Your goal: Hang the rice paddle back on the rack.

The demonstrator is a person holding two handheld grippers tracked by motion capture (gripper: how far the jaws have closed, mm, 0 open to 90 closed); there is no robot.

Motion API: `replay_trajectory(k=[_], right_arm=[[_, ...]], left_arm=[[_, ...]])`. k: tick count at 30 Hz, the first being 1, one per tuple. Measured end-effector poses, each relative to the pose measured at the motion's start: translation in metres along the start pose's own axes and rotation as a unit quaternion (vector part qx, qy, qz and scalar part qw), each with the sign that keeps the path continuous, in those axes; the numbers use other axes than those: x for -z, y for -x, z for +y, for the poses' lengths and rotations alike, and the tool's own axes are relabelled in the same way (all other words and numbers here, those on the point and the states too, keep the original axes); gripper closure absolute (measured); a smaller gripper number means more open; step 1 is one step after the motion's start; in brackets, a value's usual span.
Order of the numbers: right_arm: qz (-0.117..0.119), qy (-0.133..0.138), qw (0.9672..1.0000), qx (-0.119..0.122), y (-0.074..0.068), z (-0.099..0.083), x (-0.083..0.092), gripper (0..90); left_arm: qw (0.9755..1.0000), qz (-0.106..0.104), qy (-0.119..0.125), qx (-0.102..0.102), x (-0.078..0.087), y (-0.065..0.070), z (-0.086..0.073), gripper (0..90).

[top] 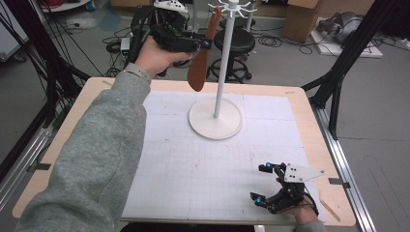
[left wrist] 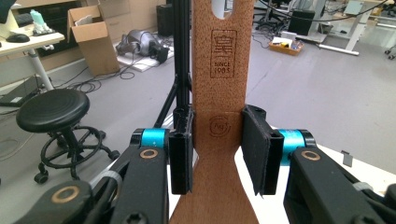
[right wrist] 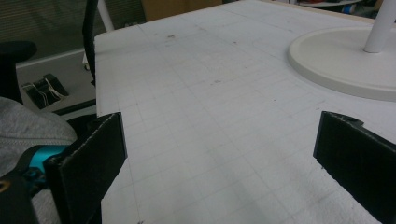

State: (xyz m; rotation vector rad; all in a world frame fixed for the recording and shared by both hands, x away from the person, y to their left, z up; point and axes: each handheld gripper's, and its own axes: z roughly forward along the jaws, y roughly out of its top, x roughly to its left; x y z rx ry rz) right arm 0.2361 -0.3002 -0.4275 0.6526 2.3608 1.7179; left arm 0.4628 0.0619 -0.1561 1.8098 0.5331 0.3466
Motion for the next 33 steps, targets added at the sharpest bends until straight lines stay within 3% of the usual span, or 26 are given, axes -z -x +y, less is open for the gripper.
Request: replay_trajectory(k=[21,28,31,33], right_arm=[[-0.004,0.002,1.0000,0.000,0.000,-0.001,0.001,1.2],[-0.009,-0.003,1.0000,0.000,-0.001,-0.002,0.001,1.2],[-0.017,-0.002,0.9998,-0.005,-0.002,-0.003,0.003,1.2],[-0.027,0.004,0.9996,-0.002,-0.001,-0.003,0.004,1.2]], left_arm=[[0.9999,-0.003,0.009,0.012,-0.007,0.003,-0.002,64.5],[0.9998,-0.009,0.018,0.001,0.001,-0.001,-0.007,44.8],[0.9992,-0.031,0.023,0.008,0.008,0.000,-0.012,40.5],[0.9984,-0.046,0.032,-0.004,0.013,0.003,-0.017,38.6]])
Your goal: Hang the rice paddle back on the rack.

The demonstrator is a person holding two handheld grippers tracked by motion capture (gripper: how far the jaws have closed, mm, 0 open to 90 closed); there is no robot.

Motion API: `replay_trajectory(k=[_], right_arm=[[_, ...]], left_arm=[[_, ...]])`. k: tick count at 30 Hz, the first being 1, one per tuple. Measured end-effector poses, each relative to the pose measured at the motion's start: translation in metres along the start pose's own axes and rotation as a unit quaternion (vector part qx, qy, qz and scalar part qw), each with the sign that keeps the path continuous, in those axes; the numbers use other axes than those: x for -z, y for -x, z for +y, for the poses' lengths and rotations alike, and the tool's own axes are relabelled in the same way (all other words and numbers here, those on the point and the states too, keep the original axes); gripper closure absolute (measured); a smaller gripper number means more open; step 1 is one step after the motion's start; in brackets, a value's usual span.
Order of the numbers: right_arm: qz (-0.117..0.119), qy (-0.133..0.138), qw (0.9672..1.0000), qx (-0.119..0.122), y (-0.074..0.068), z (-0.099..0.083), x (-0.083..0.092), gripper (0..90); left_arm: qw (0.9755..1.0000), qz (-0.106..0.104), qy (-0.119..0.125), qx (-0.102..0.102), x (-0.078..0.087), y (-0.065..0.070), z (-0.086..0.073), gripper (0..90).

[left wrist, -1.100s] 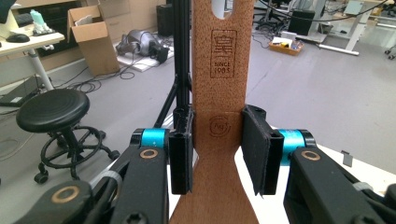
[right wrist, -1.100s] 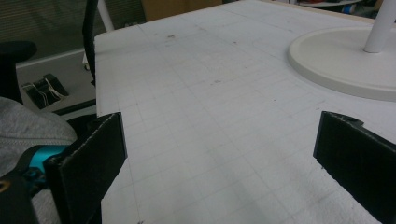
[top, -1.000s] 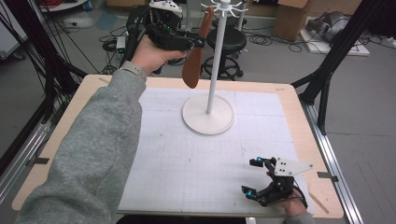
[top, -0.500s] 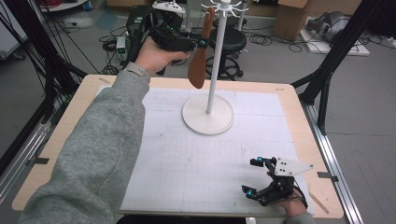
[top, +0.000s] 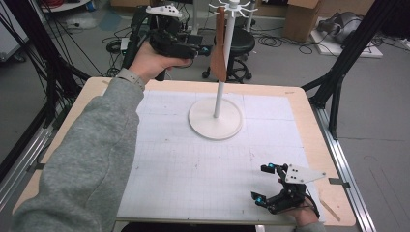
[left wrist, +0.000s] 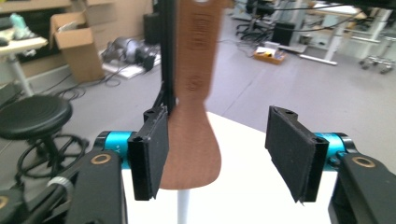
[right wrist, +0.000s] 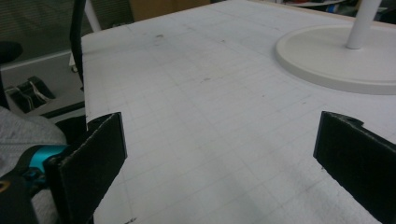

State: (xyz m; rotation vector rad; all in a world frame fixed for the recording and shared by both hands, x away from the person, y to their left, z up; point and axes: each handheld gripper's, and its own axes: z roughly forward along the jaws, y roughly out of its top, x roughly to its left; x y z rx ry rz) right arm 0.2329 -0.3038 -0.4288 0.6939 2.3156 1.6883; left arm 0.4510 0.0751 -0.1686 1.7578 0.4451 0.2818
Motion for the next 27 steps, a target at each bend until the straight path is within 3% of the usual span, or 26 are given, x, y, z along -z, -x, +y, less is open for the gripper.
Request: replay_trajectory(k=[5,16,21,27], right_arm=[[-0.003,0.006,1.0000,-0.002,0.000,0.000,0.001,1.2],[0.005,0.003,1.0000,-0.002,0.001,0.003,-0.005,1.2],[0.005,0.000,1.0000,0.000,0.002,0.003,-0.007,1.2],[0.007,0.002,1.0000,0.002,0.001,0.005,-0.008,1.2]], left_arm=[[0.9994,-0.022,0.019,-0.019,0.014,0.005,-0.013,30.3],[0.9995,-0.009,0.016,-0.026,0.046,0.007,-0.033,11.1],[0.9993,-0.029,0.018,0.018,0.057,0.006,-0.043,6.5],[0.9993,-0.034,0.003,0.013,0.065,0.011,-0.058,1.7]])
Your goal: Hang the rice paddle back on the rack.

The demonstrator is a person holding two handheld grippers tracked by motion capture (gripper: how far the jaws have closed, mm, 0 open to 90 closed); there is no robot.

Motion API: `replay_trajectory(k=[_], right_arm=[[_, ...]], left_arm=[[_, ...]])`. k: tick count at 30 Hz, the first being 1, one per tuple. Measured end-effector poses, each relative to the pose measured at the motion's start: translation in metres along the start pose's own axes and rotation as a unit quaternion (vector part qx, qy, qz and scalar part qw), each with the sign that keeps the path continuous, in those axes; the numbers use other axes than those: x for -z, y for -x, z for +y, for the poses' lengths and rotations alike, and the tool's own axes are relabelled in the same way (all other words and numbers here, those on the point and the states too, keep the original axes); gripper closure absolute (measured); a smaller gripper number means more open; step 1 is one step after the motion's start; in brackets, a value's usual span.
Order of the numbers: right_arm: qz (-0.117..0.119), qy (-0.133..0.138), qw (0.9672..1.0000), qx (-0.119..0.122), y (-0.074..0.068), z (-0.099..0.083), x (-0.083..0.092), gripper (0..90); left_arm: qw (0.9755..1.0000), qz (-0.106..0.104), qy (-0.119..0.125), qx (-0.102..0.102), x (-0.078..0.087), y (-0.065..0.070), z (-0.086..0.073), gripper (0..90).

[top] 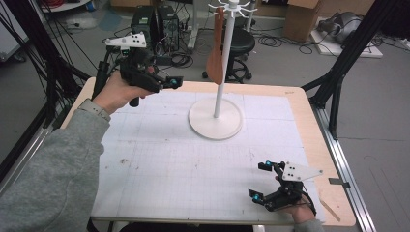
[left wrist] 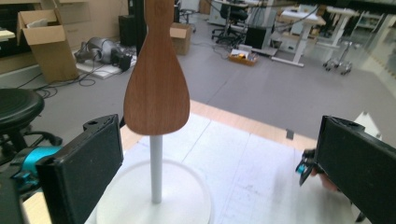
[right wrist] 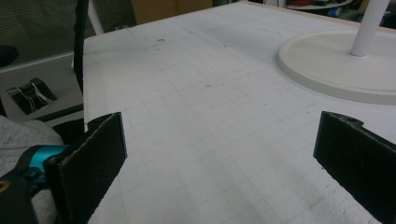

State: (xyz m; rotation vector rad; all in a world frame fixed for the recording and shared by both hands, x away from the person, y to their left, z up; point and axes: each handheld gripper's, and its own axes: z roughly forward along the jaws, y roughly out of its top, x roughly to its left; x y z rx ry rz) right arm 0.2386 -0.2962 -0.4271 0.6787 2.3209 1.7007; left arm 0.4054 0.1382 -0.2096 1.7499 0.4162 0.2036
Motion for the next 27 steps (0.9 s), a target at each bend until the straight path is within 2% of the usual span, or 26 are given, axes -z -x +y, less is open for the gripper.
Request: replay_trajectory(k=[4,7,15,18,19,27], right_arm=[[0.000,0.003,1.0000,-0.001,0.000,0.001,0.000,1.2],[0.002,0.005,1.0000,-0.001,0.000,0.001,0.000,1.2],[0.005,0.007,1.0000,0.001,0.001,0.003,-0.003,1.2],[0.008,0.007,0.9999,0.001,0.001,0.004,-0.005,1.2],[0.009,0.008,0.9999,0.002,0.001,0.004,-0.005,1.2],[0.013,0.008,0.9999,0.003,0.002,0.006,-0.010,1.2]], left_arm=[[0.9999,0.009,0.001,-0.012,0.006,0.006,-0.013,1.7],[0.9990,0.027,0.005,-0.036,0.012,0.012,-0.023,1.7],[0.9991,0.025,0.006,-0.035,0.024,0.023,-0.053,1.7],[0.9979,0.039,0.017,-0.049,0.030,0.027,-0.063,1.7],[0.9980,0.039,0.013,-0.049,0.033,0.028,-0.067,1.7],[0.9977,0.050,0.024,-0.037,0.046,0.034,-0.095,1.7]])
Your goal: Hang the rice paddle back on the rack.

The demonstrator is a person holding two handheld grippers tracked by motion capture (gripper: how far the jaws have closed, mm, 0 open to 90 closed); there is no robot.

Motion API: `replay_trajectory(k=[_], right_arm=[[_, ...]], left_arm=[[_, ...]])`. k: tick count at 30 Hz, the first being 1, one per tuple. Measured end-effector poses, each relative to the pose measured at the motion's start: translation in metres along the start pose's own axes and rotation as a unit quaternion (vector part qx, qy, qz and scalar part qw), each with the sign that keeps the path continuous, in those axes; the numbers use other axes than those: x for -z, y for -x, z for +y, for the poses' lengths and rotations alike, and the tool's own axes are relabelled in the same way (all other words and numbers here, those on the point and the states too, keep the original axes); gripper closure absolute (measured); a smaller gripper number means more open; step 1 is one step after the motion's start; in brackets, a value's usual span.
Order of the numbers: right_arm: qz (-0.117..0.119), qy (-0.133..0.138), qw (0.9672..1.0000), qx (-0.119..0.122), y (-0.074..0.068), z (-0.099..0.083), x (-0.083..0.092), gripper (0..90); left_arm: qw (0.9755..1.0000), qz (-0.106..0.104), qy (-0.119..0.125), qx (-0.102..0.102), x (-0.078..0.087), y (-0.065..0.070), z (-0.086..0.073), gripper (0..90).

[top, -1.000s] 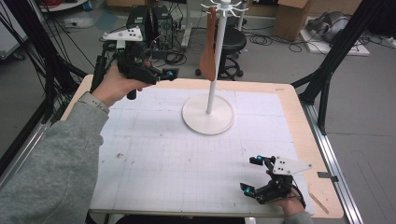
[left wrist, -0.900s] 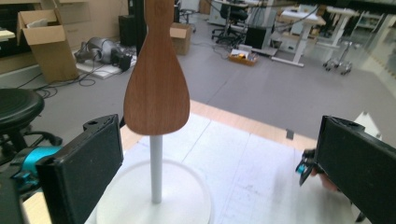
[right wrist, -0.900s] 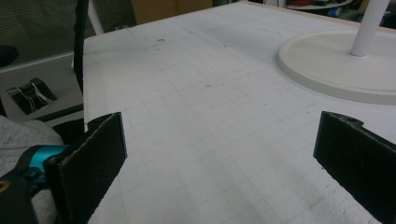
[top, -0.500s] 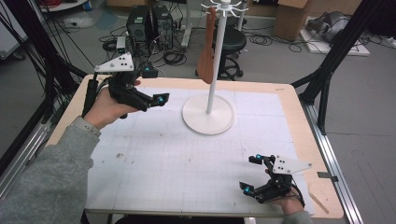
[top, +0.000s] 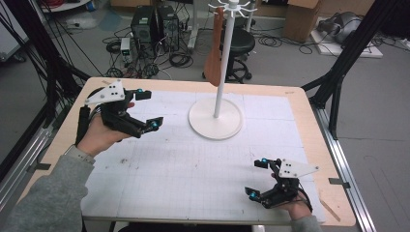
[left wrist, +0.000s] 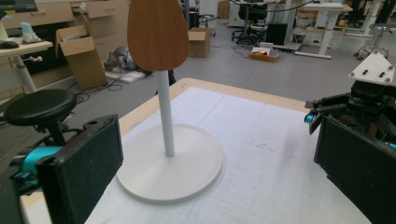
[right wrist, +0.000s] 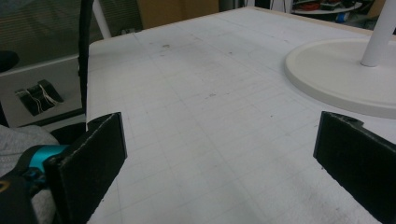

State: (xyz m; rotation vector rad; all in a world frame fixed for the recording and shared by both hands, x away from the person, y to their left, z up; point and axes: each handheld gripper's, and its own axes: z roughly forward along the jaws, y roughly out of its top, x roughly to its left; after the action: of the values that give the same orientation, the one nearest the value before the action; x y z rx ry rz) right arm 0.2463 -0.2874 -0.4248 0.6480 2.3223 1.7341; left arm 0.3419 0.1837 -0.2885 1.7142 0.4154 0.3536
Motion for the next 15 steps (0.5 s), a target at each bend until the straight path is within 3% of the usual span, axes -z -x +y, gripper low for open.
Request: replay_trajectory(k=[7,15], right_arm=[[-0.002,0.007,1.0000,-0.002,0.002,0.001,0.001,1.2],[-0.001,0.005,1.0000,-0.003,0.002,0.001,0.000,1.2]], left_arm=[[0.9997,0.009,0.015,0.015,0.011,0.009,-0.033,1.7],[0.9988,0.039,0.025,0.014,0.032,0.018,-0.065,1.7]])
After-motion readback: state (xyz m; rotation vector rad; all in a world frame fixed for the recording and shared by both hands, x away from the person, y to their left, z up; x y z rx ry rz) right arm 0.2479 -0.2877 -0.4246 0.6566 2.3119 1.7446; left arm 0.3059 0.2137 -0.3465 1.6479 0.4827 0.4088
